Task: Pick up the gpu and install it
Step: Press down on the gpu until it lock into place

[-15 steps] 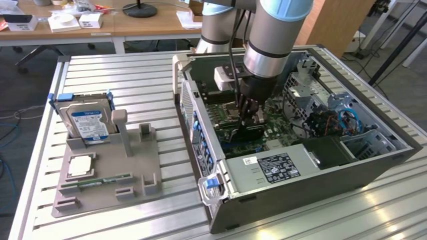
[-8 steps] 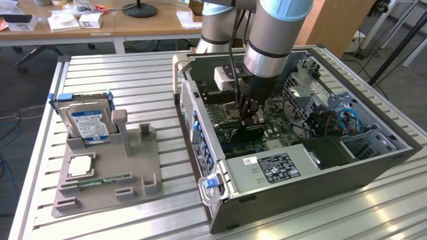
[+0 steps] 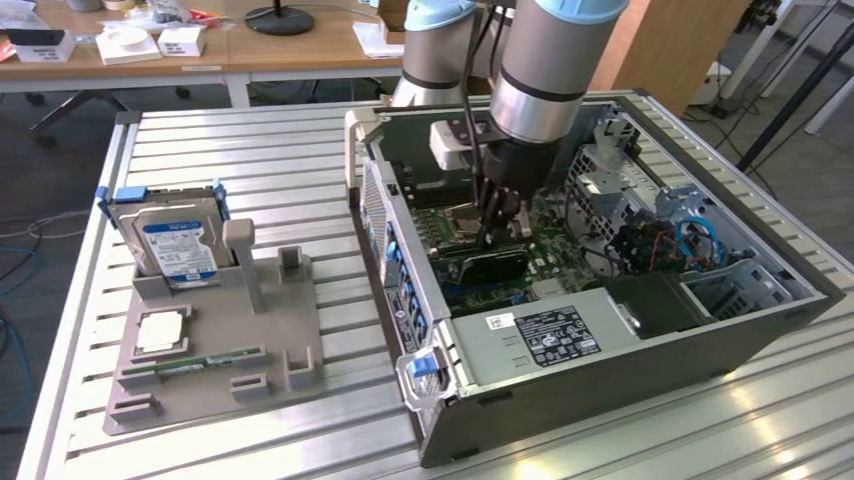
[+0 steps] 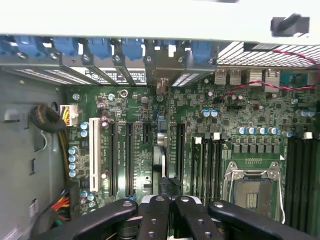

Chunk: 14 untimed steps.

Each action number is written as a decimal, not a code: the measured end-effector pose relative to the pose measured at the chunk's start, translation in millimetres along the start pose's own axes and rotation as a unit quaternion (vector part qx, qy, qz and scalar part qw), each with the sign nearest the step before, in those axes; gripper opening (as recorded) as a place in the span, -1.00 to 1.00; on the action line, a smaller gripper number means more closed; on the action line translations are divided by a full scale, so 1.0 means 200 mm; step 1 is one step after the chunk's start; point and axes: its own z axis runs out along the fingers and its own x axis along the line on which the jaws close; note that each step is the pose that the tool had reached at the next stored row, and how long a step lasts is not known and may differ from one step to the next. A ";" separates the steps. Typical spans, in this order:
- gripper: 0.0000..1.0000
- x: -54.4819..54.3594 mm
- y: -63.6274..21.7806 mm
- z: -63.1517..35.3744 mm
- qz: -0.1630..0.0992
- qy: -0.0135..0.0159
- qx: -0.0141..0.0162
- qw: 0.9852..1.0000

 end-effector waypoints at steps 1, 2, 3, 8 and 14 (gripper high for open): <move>-0.80 0.00 0.000 -0.014 0.000 0.000 0.000 1.000; -0.80 0.00 0.000 -0.028 0.000 0.000 0.000 1.000; -0.80 0.00 0.000 -0.043 0.000 0.000 0.000 1.000; -0.80 0.00 0.000 -0.105 0.000 0.000 0.000 1.000; -0.80 -0.01 0.000 -0.175 0.000 0.000 0.000 1.000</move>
